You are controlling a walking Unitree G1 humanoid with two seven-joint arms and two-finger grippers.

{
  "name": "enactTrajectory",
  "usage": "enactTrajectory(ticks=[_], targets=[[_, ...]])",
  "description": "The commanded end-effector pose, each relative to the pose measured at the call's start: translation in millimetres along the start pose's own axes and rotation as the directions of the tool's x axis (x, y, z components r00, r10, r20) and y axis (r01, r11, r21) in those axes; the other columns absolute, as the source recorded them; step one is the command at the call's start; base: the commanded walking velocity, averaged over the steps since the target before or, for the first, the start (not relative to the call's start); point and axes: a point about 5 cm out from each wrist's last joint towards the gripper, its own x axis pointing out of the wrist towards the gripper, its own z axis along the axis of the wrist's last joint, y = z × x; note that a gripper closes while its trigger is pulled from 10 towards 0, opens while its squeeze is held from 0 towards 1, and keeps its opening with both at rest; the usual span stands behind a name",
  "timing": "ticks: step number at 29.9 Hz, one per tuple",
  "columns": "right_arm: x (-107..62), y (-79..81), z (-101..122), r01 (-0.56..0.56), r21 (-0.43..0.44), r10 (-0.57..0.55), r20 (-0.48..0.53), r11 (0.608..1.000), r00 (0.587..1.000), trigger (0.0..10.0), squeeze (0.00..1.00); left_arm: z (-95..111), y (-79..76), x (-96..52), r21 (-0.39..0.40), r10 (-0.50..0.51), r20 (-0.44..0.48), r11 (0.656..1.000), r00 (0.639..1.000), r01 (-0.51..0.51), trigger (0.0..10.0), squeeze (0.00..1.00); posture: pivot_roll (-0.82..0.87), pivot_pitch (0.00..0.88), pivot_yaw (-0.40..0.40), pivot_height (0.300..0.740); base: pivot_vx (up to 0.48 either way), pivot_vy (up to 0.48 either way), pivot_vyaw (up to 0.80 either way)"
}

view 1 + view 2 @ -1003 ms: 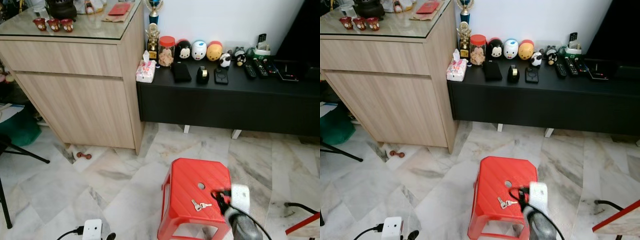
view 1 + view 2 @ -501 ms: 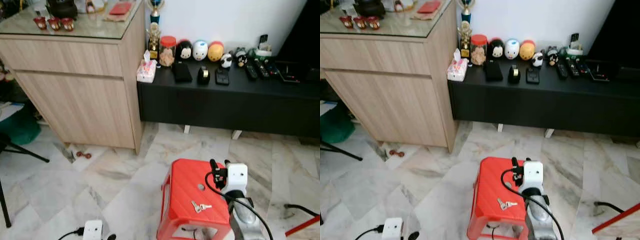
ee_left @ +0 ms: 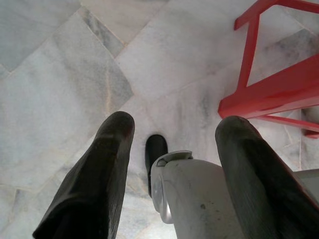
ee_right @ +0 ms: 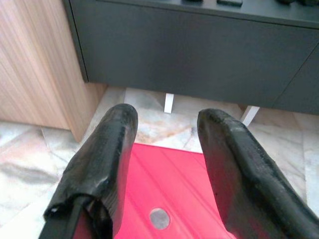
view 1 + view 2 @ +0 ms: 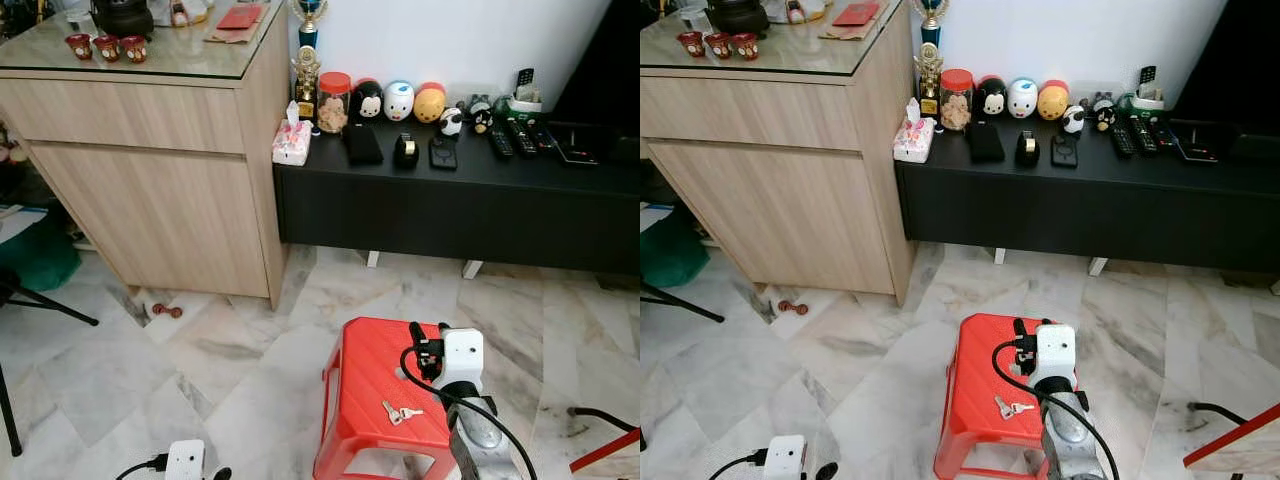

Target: Hang keys on a hook

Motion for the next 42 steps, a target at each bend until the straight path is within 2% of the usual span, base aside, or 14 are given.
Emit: enactTrajectory(ticks=[1, 14, 17, 42], targets=[[0.0, -2.5, -0.3, 0.008, -0.008, -0.009, -0.008, 1.0, 1.0, 10.0, 0.0, -7.6, 0.9, -2.1, 0.002, 0.005, -0.034, 1.0, 0.999, -0.005, 10.0, 0.0, 0.16, 0.092, -0.05, 0.726, 0.0, 0.0, 0.0], [5.6, -0.7, 5.2, -0.002, 0.001, 0.002, -0.007, 1.0, 1.0, 10.0, 0.0, -8.2, 0.1, -2.2, 0.004, 0.004, -0.037, 1.0, 0.999, -0.003, 10.0, 0.0, 0.16, 0.093, -0.049, 0.641, 0.0, 0.0, 0.0], [5.5, -0.5, 6.3, -0.009, 0.026, 0.009, 0.004, 1.0, 1.0, 10.0, 0.0, -8.5, -0.2, -2.3, 0.005, 0.002, -0.038, 1.0, 0.999, -0.002, 10.0, 0.0, 0.16, 0.093, -0.049, 0.641, 0.0, 0.0, 0.0], [10.6, 7.5, 5.6, -0.042, 0.045, 0.044, -0.035, 0.998, 0.998, 10.0, 0.0, -15.0, -1.6, -4.6, 0.0, -0.006, -0.059, 1.0, 0.998, 0.006, 10.0, 0.0, 0.15, 0.065, -0.046, 0.641, 0.0, 0.0, 0.0]])
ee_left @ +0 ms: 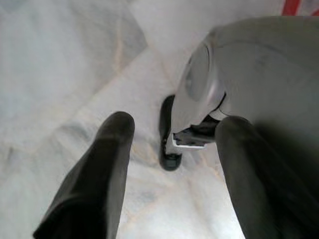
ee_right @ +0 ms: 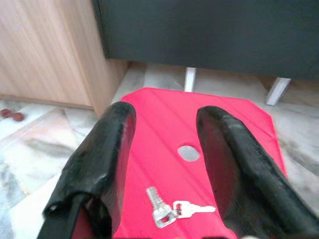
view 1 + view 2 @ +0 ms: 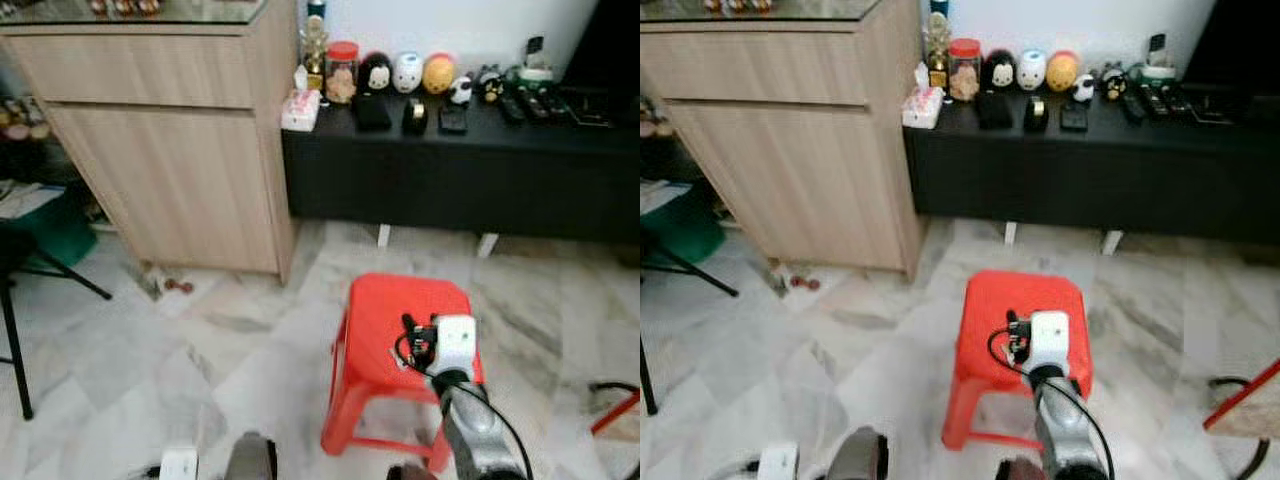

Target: Hang keys on a hook

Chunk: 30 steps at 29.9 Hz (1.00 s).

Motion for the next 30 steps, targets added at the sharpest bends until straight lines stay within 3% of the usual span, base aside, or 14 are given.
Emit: enactTrajectory(ticks=[1, 8, 12, 16, 23, 30], targets=[[-0.3, -0.8, -2.7, 0.005, 0.005, -0.005, -0.021, 1.0, 1.0, 10.0, 0.0, 1.3, -6.5, 1.4, 0.009, -0.031, -0.007, 0.999, 0.999, 0.031, 10.0, 0.0, 0.15, 0.067, -0.047, 0.641, 0.0, 0.0, 0.0], [0.7, -0.4, -3.3, 0.003, 0.005, -0.003, -0.033, 1.0, 0.999, 10.0, 0.0, 2.1, -6.4, 1.7, 0.006, -0.03, -0.004, 1.0, 1.0, 0.03, 10.0, 0.0, 0.15, 0.079, -0.049, 0.641, 0.0, 0.0, 0.0], [1.1, 0.5, -7.7, 0.014, 0.047, -0.01, -0.074, 0.999, 0.997, 10.0, 0.0, 2.8, -5.8, 1.9, 0.004, -0.027, -0.003, 1.0, 1.0, 0.027, 10.0, 0.0, 0.15, 0.09, -0.048, 0.632, 0.0, 0.0, 0.0], [1.0, 0.8, -6.2, 0.014, 0.048, -0.011, -0.06, 0.999, 0.998, 10.0, 0.0, 3.1, -5.5, 2.0, 0.003, -0.025, -0.003, 1.0, 1.0, 0.025, 10.0, 0.0, 0.15, 0.094, -0.049, 0.608, 0.0, 0.0, 0.0], [1.5, 3.0, -5.3, 0.005, 0.051, -0.003, -0.052, 0.999, 0.999, 10.0, 0.0, 5.1, -2.6, 2.4, -0.005, -0.009, 0.006, 1.0, 1.0, 0.009, 10.0, 0.0, 0.15, 0.11, -0.049, 0.608, 0.0, 0.0, 0.0], [1.9, 3.0, -4.8, 0.005, 0.055, -0.002, -0.052, 0.998, 0.999, 10.0, 0.0, 31.7, 6.8, 6.5, 0.001, 0.052, 0.136, 0.999, 0.989, -0.053, 10.0, 0.0, 0.15, 0.124, -0.053, 0.608, 0.0, 0.0, 0.0]])
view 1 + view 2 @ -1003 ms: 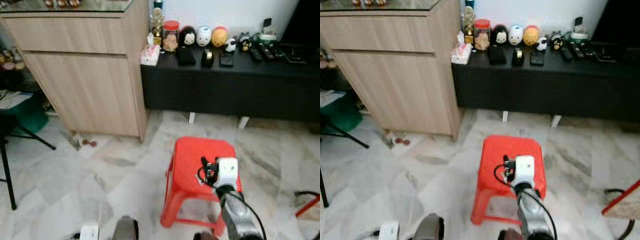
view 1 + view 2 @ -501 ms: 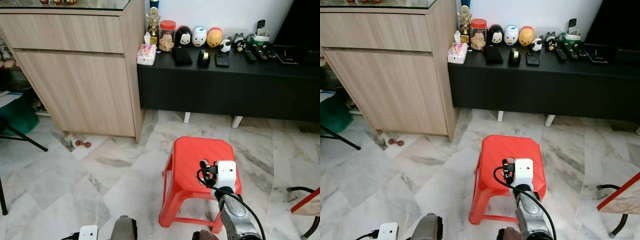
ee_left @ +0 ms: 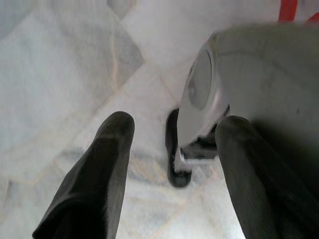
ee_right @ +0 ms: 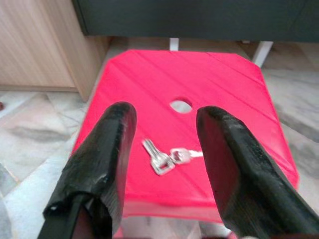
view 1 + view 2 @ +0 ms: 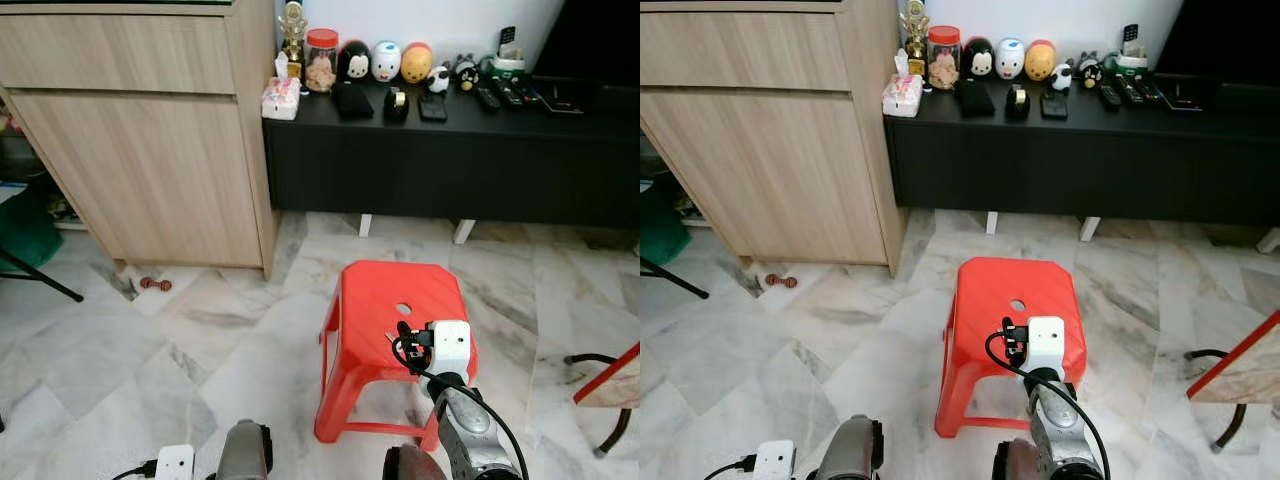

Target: Hang keys on a hook

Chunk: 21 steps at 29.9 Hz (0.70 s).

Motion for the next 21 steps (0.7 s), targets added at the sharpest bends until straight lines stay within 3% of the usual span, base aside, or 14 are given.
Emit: enactTrajectory(ticks=[1, 6, 14, 21], targets=[[1.3, -1.2, 2.0, 0.006, 0.005, -0.006, 0.003, 1.0, 1.0, 10.0, 0.0, 15.3, 1.8, 3.7, -0.006, 0.018, 0.072, 1.0, 0.997, -0.017, 10.0, 0.0, 0.15, 0.124, -0.053, 0.608, 0.0, 0.0, 0.0], [1.2, -2.8, 2.9, 0.008, 0.006, -0.008, 0.009, 1.0, 1.0, 10.0, 0.0, 45.1, 2.3, 10.2, 0.005, 0.016, 0.19, 1.0, 0.982, -0.018, 10.0, 0.0, 0.15, 0.127, -0.053, 0.608, 0.0, 0.0, 0.0], [0.4, -3.3, 1.8, 0.01, 0.007, -0.01, 0.008, 1.0, 1.0, 10.0, 0.0, 69.6, -2.9, 12.5, 0.024, -0.023, 0.304, 1.0, 0.952, 0.016, 10.0, 0.0, 0.15, 0.116, -0.053, 0.608, 0.0, 0.0, 0.0], [-0.1, -2.1, 0.4, 0.01, -0.011, -0.01, 0.005, 1.0, 1.0, 10.0, 0.0, 66.7, -9.5, 11.2, 0.018, -0.047, 0.31, 0.999, 0.949, 0.043, 10.0, 0.0, 0.16, 0.104, -0.055, 0.608, 0.0, 0.0, 0.0]])
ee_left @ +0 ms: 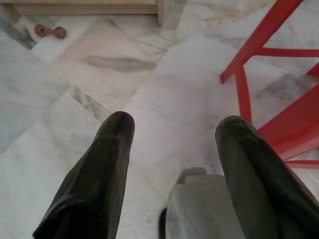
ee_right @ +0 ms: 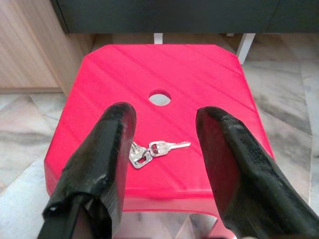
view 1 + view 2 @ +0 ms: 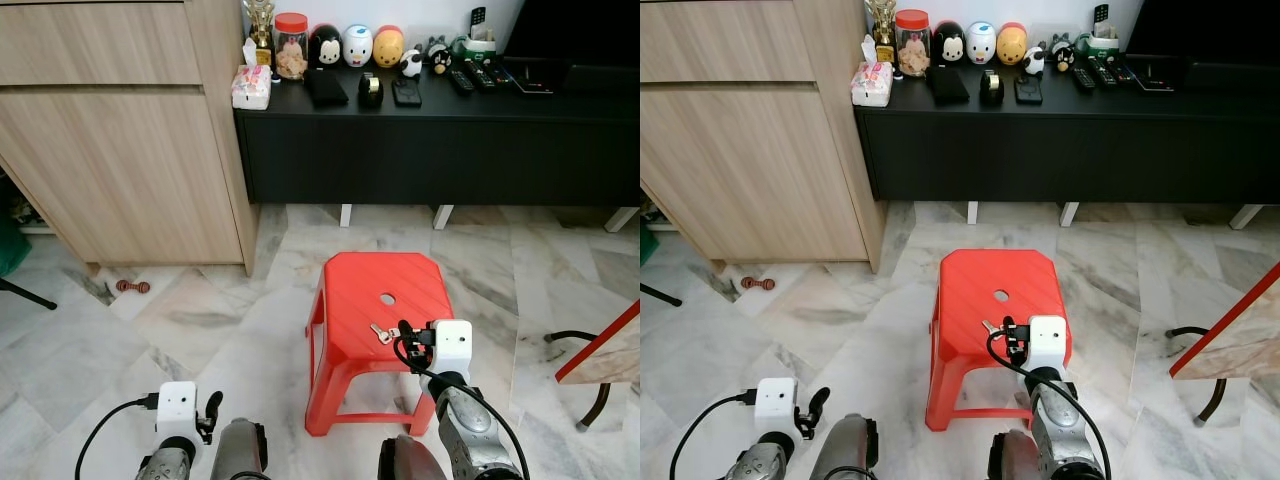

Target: Hang keys on a hook

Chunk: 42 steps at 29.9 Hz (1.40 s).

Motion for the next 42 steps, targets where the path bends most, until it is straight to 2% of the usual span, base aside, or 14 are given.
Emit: enactTrajectory(ticks=[1, 11, 12, 13, 19, 23, 28, 35, 42], targets=[[-0.5, -1.4, -0.8, 0.008, -0.019, -0.008, -0.002, 1.0, 1.0, 10.0, 0.0, -5.6, 0.7, -3.5, -0.012, 0.008, -0.013, 1.0, 1.0, -0.008, 10.0, 0.0, 0.16, 0.099, -0.056, 0.608, 0.0, 0.0, 0.0], [-0.9, -0.5, 1.6, 0.006, -0.056, -0.004, 0.024, 0.998, 1.0, 10.0, 0.0, -9.8, -0.4, -5.8, -0.008, 0.008, -0.026, 1.0, 1.0, -0.009, 10.0, 0.0, 0.15, 0.087, -0.053, 0.608, 0.22, 0.0, 0.16], [-1.2, -0.6, -0.4, 0.018, -0.003, -0.018, 0.015, 1.0, 1.0, 10.0, 0.0, -10.5, -0.7, -6.1, -0.006, 0.007, -0.03, 1.0, 1.0, -0.008, 10.0, 0.0, 0.15, 0.087, -0.052, 0.608, 0.326, 0.0, 0.0], [-1.4, -1.0, -0.6, 0.023, -0.003, -0.023, 0.015, 1.0, 1.0, 10.0, 0.0, -10.9, -0.8, -6.2, -0.005, 0.007, -0.031, 1.0, 1.0, -0.007, 10.0, 0.0, 0.15, 0.086, -0.052, 0.608, 0.326, 0.0, 0.0], [-2.8, -1.4, -3.2, 0.016, -0.042, -0.016, 0.004, 0.999, 1.0, 10.0, 0.0, -12.4, -2.0, -7.0, -0.01, 0.006, -0.036, 1.0, 0.999, -0.006, 10.0, 0.0, 0.16, 0.087, -0.054, 0.608, 0.329, 0.0, 0.0], [-2.9, -1.8, -3.6, 0.018, -0.033, -0.018, 0.001, 0.999, 1.0, 10.0, 0.0, -12.1, -2.6, -6.7, -0.013, 0.005, -0.035, 1.0, 0.999, -0.006, 10.0, 0.0, 0.16, 0.094, -0.057, 0.608, 0.339, 0.0, 0.0], [-2.9, 0.7, -3.0, 0.003, -0.076, -0.002, 0.008, 0.997, 1.0, 10.0, 0.0, -13.6, -2.4, -7.1, -0.017, 0.009, -0.044, 1.0, 0.999, -0.01, 10.0, 0.0, 0.16, 0.103, -0.055, 0.608, 0.344, 0.0, 0.3], [-4.5, -1.4, -5.7, 0.024, -0.038, -0.024, -0.001, 0.999, 1.0, 10.0, 0.0, -16.2, -0.1, -8.6, -0.014, 0.016, -0.057, 1.0, 0.998, -0.016, 10.0, 0.0, 0.16, 0.114, -0.052, 0.608, 0.343, 0.0, 0.33], [-4.4, -5.0, -5.6, 0.043, -0.051, -0.044, -0.005, 0.998, 0.999, 10.0, 0.0, -19.7, 0.1, -10.0, -0.012, 0.016, -0.077, 1.0, 0.997, -0.017, 10.0, 0.0, 0.15, 0.116, -0.048, 0.608, 0.087, 0.0, 0.0]])
